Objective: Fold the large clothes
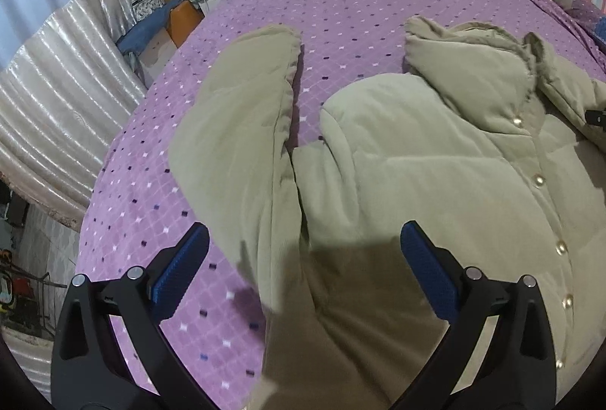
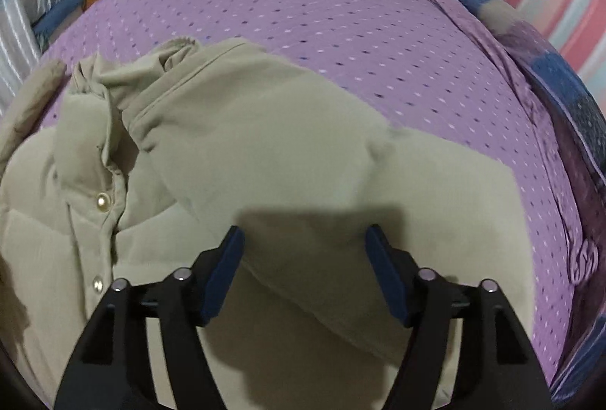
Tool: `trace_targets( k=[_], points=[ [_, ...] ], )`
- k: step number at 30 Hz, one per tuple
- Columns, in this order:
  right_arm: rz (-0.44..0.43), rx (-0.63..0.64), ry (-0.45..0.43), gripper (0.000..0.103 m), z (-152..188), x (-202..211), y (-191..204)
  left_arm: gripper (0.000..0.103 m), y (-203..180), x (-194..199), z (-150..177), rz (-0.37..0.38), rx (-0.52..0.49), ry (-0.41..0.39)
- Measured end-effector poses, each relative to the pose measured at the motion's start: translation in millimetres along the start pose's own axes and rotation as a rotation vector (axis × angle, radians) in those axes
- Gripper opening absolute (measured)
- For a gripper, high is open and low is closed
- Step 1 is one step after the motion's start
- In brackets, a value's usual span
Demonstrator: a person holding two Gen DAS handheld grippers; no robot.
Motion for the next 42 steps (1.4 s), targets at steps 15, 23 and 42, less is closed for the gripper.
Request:
trace_targets(
  k=[15,23,42],
  points=[
    [-0.179,-0.057,-0.072,0.008,5,39,-11,0.1,15,16,20,-0.015,0.024,0.005],
    [-0.415,0.063,-0.161,0.0,32,136,61,0.1,53,50,36,-0.026,0.103,-0.018],
    [0.025,0.134,0.005,0.067,2,-18,38,0.1,38,12,22,-0.017,0.058,0.04]
  ],
)
Point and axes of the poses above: each gripper's, at about its wrist camera, not at the fingertips, and x roughly against the way its jaws point, y to its left, z to its underside, the point moved 1 cm from there along -x, roughly the way its jaws point, and after that the axes turned 7 degrees about -x, right-handed, at the moved point
